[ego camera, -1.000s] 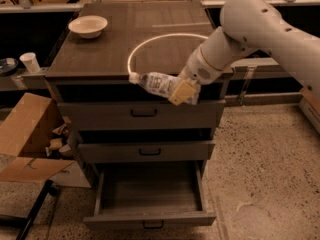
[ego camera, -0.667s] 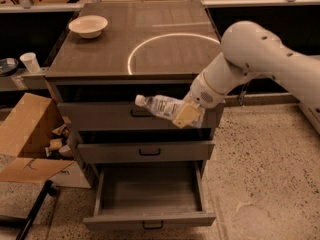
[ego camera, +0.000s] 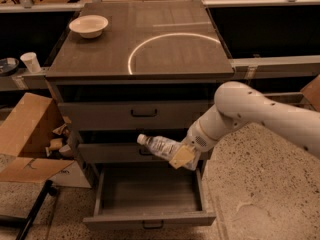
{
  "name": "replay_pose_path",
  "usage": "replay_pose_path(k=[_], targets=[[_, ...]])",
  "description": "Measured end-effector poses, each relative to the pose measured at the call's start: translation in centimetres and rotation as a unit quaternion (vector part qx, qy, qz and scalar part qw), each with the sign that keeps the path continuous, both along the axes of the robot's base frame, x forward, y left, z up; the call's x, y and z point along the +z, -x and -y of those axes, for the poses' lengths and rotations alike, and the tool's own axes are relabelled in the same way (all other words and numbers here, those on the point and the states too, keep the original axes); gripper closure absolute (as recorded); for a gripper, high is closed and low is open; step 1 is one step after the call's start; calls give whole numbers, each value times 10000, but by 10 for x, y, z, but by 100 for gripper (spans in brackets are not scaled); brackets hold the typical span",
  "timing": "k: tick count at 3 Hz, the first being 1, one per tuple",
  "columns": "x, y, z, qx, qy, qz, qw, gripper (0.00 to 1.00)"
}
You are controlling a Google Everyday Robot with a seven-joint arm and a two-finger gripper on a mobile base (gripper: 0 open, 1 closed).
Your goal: Place blue plastic bottle into bottom drawer
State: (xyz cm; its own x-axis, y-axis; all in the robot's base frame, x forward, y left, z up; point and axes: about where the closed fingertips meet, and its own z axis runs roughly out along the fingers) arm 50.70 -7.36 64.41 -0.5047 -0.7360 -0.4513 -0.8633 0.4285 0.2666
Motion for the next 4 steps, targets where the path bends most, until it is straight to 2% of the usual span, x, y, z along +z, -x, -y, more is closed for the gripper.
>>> replay_pose_path(k=[1,2,3,4], targets=[[-64,14,-10,-374,-192,-435,9982,100],[-64,14,-10,-375,-192,-435,9982,100],[-91,10,-10,-476,-149,-557,9972,100],[-157,3,-4,-583,-19,-541,9968,100]])
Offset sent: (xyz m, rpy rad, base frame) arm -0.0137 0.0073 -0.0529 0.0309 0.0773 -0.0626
